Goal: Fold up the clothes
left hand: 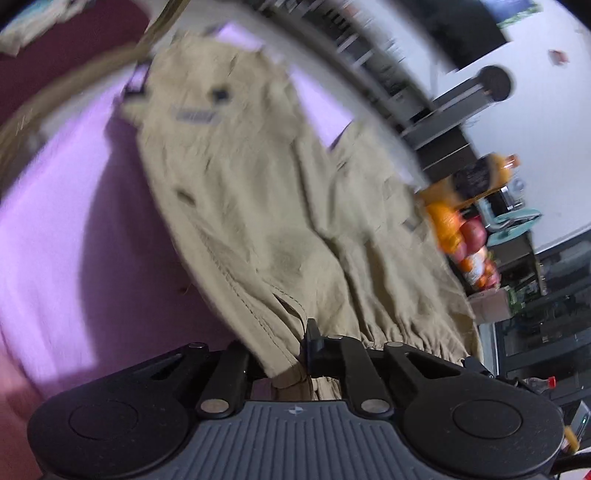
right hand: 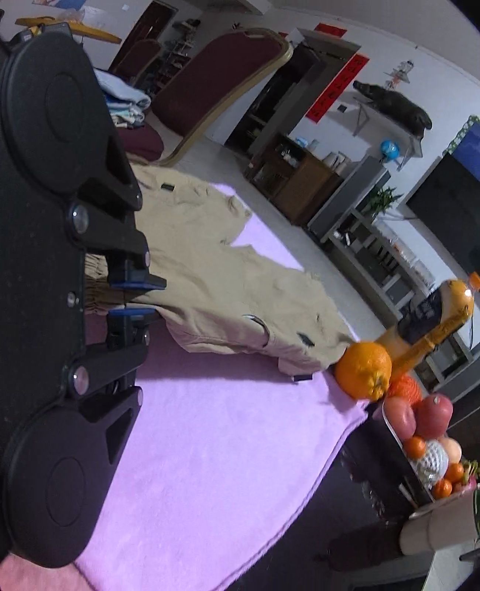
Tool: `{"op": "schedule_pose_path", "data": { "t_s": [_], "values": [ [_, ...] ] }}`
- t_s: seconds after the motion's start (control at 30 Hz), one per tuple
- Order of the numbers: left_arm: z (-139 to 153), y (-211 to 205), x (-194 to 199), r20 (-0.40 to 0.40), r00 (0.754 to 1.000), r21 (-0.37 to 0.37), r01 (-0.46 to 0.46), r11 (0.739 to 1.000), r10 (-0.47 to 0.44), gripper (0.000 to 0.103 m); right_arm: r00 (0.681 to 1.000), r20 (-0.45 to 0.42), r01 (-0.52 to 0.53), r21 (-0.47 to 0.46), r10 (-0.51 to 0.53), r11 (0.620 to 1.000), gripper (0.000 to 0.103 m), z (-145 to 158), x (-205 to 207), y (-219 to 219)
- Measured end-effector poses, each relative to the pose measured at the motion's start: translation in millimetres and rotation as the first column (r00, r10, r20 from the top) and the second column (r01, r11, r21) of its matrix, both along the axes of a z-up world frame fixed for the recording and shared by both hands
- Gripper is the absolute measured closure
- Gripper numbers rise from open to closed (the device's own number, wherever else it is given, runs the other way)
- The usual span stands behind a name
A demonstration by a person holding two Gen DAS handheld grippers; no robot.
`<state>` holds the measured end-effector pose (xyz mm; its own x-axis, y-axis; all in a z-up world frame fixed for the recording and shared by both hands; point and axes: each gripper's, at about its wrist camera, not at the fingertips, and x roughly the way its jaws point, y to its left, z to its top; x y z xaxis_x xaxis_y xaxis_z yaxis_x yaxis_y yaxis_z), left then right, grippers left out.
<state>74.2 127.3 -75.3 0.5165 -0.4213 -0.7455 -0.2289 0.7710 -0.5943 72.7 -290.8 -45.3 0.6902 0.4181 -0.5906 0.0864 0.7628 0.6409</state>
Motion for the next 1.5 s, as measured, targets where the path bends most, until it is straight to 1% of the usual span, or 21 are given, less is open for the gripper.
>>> {"op": "schedule_pose_path", "data": {
  "t_s": [0.07,0.1,0.17,0.2,0.23,0.37,0.4,0.43,0.5,0.57,0.8,0.83,0.87,0.9,0.93,1.0,1.1,1.2,1.3,1.4,1.5],
  "values": [
    [-21.4,-5.1,3.5,-0.096,0.995,0.074,0.004,0.997,0.003,0.085,0.996,-0.090,-0.027,-0.055,0.022,0.998,0.093,-22.8,6.3,7.8],
    [-25.7,-6.0,1.7,-0.119,0.993,0.099,0.006,0.995,0.006,0.078,0.991,-0.133,-0.041,-0.082,0.030,0.996,0.093,-32.9,9.5,11.7],
    [-24.8,-5.5,-3.9,-0.144,0.989,0.122,0.004,0.992,0.013,0.074,0.980,-0.197,-0.068,-0.138,0.039,0.988,0.086,-44.0,15.4,19.3],
    [-19.7,-3.5,-7.5,-0.158,0.987,0.133,-0.001,0.991,0.023,0.071,0.981,-0.193,-0.070,-0.172,0.036,0.983,0.080,-39.2,15.1,20.3],
    [-13.0,-0.8,-12.5,-0.161,0.986,0.144,-0.009,0.990,0.032,0.071,0.985,-0.171,-0.056,-0.202,0.021,0.978,0.069,-31.0,12.5,19.3],
    [17.7,7.9,-35.8,-0.103,0.994,0.171,-0.027,0.985,0.045,0.071,0.998,-0.043,0.030,-0.274,-0.044,0.961,0.062,13.9,3.1,6.7],
    [24.5,8.4,-39.4,-0.082,0.996,0.173,-0.024,0.985,0.038,0.071,0.999,-0.009,0.035,-0.267,-0.039,0.963,0.054,24.0,2.3,4.2],
    [28.0,5.8,-39.7,-0.064,0.998,0.173,-0.015,0.985,0.026,0.071,1.000,0.012,0.030,-0.259,-0.028,0.966,0.040,31.3,3.8,3.2],
    [25.5,-0.1,-34.5,-0.043,0.999,0.178,0.007,0.984,0.000,0.074,1.000,0.006,-0.003,-0.229,0.004,0.973,0.026,29.4,14.3,5.0],
    [16.0,-6.0,-25.2,-0.056,0.998,0.192,0.016,0.981,-0.006,0.082,0.999,-0.020,-0.036,-0.187,0.033,0.982,0.026,18.3,27.0,6.8],
    [-12.6,2.8,-15.3,-0.091,0.995,0.124,-0.016,0.992,0.027,0.082,0.977,-0.205,-0.067,-0.065,0.052,0.996,0.042,-53.3,60.4,14.2],
    [-13.5,2.3,-14.1,-0.084,0.996,0.124,-0.016,0.992,0.026,0.082,0.972,-0.227,-0.071,-0.051,0.057,0.996,0.060,-62.4,64.1,16.1],
    [-13.7,1.2,-13.1,-0.077,0.997,0.135,-0.013,0.991,0.023,0.082,0.969,-0.240,-0.075,-0.063,0.058,0.995,0.083,-67.5,66.7,19.5],
    [-14.0,-0.5,-12.6,-0.077,0.997,0.146,-0.009,0.989,0.021,0.081,0.974,-0.224,-0.072,-0.135,0.040,0.988,0.099,-62.0,65.2,25.8],
    [-15.2,-2.4,-12.9,-0.081,0.997,0.137,-0.002,0.991,0.013,0.078,0.981,-0.192,-0.045,-0.191,0.007,0.981,0.100,-54.8,61.3,29.3],
    [-18.3,-6.4,-14.3,-0.089,0.996,0.093,0.018,0.995,-0.009,0.072,0.990,-0.138,0.010,-0.222,-0.042,0.975,0.100,-43.6,54.6,25.4],
    [-18.3,-12.3,-16.2,-0.098,0.994,0.098,0.062,0.993,-0.052,0.071,0.985,-0.160,0.019,-0.257,-0.062,0.966,0.099,-44.3,54.7,19.8],
    [-14.8,-10.2,-20.0,-0.113,0.991,0.109,0.081,0.991,-0.069,0.066,0.977,-0.206,0.005,-0.252,-0.059,0.968,0.089,-51.6,54.1,16.2],
    [-3.9,-5.1,-31.3,-0.126,0.988,0.105,0.101,0.989,-0.088,0.066,0.984,-0.164,0.033,-0.219,-0.070,0.975,0.065,-38.4,44.3,7.5],
    [19.8,-0.6,-48.1,-0.064,0.991,0.156,0.123,0.980,-0.114,0.066,0.994,-0.093,0.046,-0.143,-0.059,0.989,0.060,-1.9,31.4,-3.6],
    [51.2,17.7,-55.2,0.059,0.996,0.213,0.060,0.975,-0.074,0.064,1.000,0.020,0.007,-0.122,-0.004,0.992,0.050,45.3,27.6,-1.5]
  ]
}}
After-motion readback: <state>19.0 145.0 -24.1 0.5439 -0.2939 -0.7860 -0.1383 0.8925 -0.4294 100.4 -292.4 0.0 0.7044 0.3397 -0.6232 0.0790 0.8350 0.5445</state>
